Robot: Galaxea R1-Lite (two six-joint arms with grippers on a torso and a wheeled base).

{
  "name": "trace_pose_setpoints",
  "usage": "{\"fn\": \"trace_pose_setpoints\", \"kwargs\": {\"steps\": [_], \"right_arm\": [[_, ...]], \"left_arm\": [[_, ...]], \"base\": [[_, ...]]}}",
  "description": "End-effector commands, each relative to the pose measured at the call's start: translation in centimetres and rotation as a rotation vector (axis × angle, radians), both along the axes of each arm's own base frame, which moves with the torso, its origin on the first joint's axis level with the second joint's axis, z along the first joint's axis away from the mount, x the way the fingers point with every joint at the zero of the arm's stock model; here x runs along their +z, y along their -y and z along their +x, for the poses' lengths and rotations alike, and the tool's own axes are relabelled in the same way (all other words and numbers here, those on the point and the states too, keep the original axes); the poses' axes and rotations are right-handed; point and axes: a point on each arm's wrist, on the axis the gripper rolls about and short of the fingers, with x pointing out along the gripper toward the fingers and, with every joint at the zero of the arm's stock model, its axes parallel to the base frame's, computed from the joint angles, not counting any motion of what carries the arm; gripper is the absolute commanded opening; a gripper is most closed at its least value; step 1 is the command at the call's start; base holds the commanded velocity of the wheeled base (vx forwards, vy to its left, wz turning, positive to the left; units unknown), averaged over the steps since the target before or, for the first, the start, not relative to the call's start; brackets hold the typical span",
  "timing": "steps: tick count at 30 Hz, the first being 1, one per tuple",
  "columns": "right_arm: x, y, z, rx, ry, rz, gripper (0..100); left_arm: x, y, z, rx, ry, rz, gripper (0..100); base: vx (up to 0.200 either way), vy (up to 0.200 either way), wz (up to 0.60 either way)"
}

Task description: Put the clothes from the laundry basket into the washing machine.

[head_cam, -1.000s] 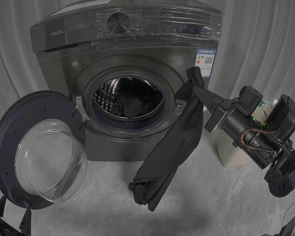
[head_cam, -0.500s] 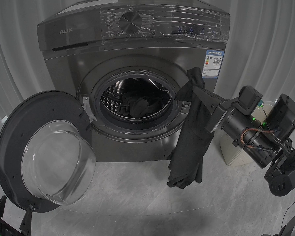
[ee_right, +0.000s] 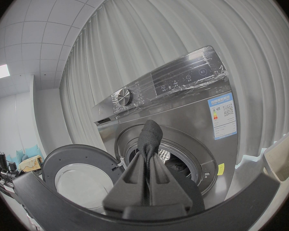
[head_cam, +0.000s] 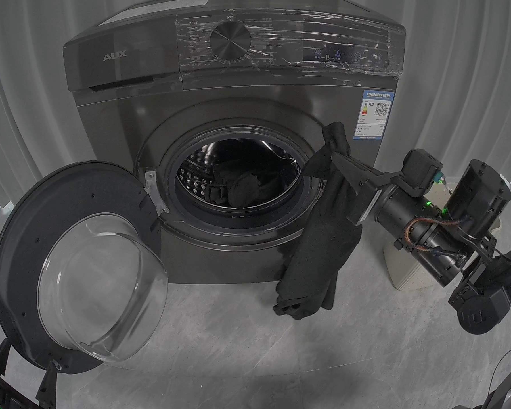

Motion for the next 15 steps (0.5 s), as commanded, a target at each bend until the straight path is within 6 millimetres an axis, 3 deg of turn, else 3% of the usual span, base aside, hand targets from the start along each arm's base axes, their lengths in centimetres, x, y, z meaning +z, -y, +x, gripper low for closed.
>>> {"fn": "trace_pose_setpoints", "kwargs": {"steps": [1,5,6,7,10,15], "right_arm": [[-0.6,-0.7,0.6,-0.008,-0.017,-0.01,0],[-1.2,-1.2,1.0,-0.019,-0.037,-0.021,0],[-1.3,-1.3,1.1,-0.019,-0.041,-0.026,0],[-1.4,-1.4,1.2,-0.021,-0.044,-0.028,0],[-1.5,-1.6,1.6,-0.022,-0.046,-0.031,0],[-1.0,-2.7,2.7,-0.014,-0.025,-0.014,0]], "left_arm": [[-0.5,0.0,0.0,-0.005,0.001,0.001,100],[-0.4,0.0,0.0,-0.007,0.012,0.001,100],[0.7,0.0,-0.2,-0.004,0.058,-0.014,100],[3.7,0.0,-0.9,0.0,0.175,-0.018,100],[9.4,0.0,-1.4,-0.02,0.259,-0.018,100],[10.7,0.5,3.8,-0.216,-0.009,0.019,100]], "base": [[0.0,0.0,0.0],[0.0,0.0,0.0],[0.0,0.0,0.0],[0.0,0.0,0.0],[0.0,0.0,0.0],[0.0,0.0,0.0]]}}
